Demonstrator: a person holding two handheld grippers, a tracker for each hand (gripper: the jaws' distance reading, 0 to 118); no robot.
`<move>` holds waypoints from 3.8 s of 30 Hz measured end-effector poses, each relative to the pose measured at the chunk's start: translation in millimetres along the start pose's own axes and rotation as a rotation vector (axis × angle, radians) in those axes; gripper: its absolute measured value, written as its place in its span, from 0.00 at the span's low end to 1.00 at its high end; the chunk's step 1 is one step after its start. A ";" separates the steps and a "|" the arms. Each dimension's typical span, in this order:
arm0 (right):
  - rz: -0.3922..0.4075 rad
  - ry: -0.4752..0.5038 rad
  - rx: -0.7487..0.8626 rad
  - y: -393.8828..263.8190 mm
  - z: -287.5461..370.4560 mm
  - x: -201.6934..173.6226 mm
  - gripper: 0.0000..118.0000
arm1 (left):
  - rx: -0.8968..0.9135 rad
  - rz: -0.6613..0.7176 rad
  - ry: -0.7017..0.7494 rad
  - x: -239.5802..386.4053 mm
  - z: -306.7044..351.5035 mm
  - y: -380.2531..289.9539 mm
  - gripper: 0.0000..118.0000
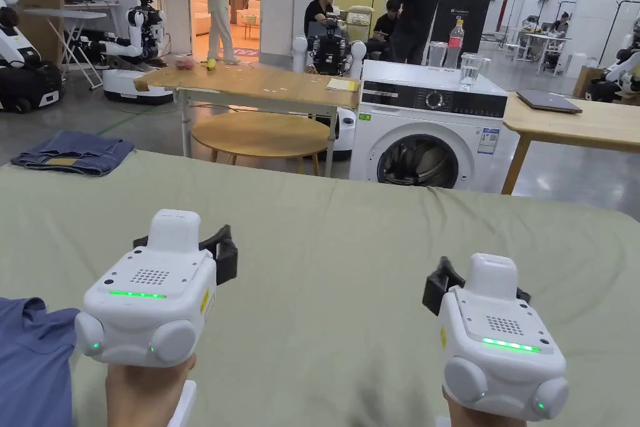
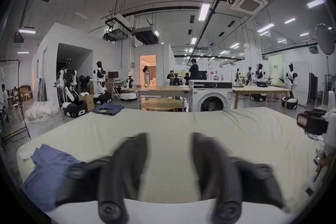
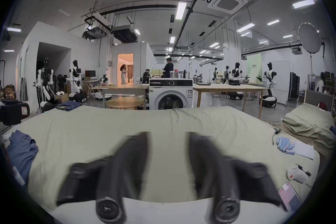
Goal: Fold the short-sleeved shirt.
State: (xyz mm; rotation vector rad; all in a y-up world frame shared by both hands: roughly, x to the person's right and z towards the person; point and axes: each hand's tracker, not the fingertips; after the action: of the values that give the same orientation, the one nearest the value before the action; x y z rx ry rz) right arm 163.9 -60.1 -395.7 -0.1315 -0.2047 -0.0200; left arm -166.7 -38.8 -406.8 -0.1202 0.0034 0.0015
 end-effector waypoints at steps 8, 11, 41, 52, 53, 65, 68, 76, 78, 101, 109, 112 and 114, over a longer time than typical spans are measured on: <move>0.005 0.000 0.032 1.5 5.2 -4.2 0.00 | 0.015 -0.016 0.008 1.5 2.5 -1.9 0.00; 0.019 0.017 0.028 3.4 5.8 -8.2 0.00 | -0.006 -0.014 0.007 -1.3 0.4 0.1 0.00; 0.091 0.396 -0.087 -22.1 13.2 -181.8 0.00 | -0.742 0.250 0.230 -300.5 40.9 -40.1 0.02; 0.155 0.365 -0.136 -37.0 3.8 -168.2 0.00 | -1.054 0.274 0.171 -299.2 -11.7 -119.7 0.63; 0.158 0.361 -0.143 -38.7 3.0 -166.8 0.00 | -1.035 0.234 0.156 -295.4 -12.9 -126.6 0.64; 0.147 0.361 -0.195 -56.8 2.4 -163.8 0.00 | -0.827 0.027 0.183 -256.5 17.4 -123.8 0.00; 0.145 0.365 -0.186 -55.0 9.4 -160.9 0.00 | -0.734 0.083 0.176 -263.0 29.3 -105.8 0.00; 0.109 0.353 -0.164 -42.4 7.2 -142.0 0.00 | -0.456 0.153 0.116 -264.1 46.5 -12.5 0.00; 0.099 0.338 -0.153 -36.3 7.1 -133.1 0.00 | -0.366 0.132 0.081 -253.5 48.5 22.3 0.00; 0.003 -0.062 -0.072 3.1 52.3 83.5 0.00 | -0.326 0.002 -0.765 149.5 -47.2 120.4 0.00; -0.013 -0.186 -0.125 -11.6 70.3 150.2 0.00 | -0.553 -0.022 -0.896 237.4 -41.2 21.6 0.00; -0.021 -0.195 -0.153 -18.7 71.6 158.4 0.00 | -0.616 -0.033 -0.914 248.9 -35.9 -10.4 0.00; -0.019 -0.194 -0.170 -22.7 69.9 159.1 0.00 | -0.642 -0.034 -0.911 251.8 -33.1 -23.4 0.03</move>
State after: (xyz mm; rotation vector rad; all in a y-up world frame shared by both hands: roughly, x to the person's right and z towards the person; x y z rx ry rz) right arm 304.8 -74.4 -292.5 -0.3012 -0.3984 -0.0437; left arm 85.0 -65.7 -437.7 -0.7524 -0.9153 0.0233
